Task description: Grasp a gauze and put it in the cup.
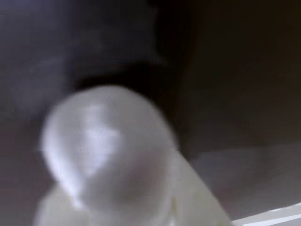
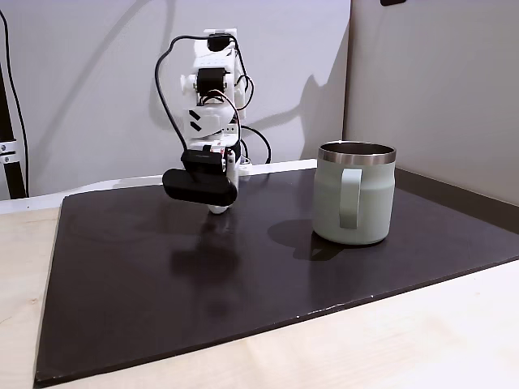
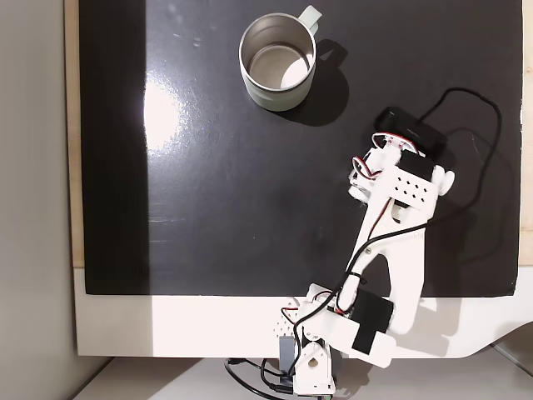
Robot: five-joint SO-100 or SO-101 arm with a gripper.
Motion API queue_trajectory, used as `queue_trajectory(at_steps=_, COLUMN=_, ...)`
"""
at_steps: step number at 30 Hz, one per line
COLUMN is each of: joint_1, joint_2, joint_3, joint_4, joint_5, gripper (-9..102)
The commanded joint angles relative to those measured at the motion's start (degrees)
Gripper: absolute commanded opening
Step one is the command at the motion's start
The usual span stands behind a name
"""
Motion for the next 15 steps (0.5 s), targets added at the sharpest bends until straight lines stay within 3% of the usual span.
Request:
queue_trajectory(at_steps=1, joint_1=0.18, joint_2=1.41, joint_3=0.09, joint_4=-0.09, joint_5=0.44, gripper=0)
queue_trajectory(at_steps=9, joint_1=-2.64, joint_2=15.21, joint_3=-4.39, joint_4=8.61, joint_5=6.77, gripper=0)
queue_trajectory(at_steps=15, joint_1=-8.44, joint_2=18.19, joint_3=-20.65, joint_4=19.34, joint_5=14.94, gripper=0)
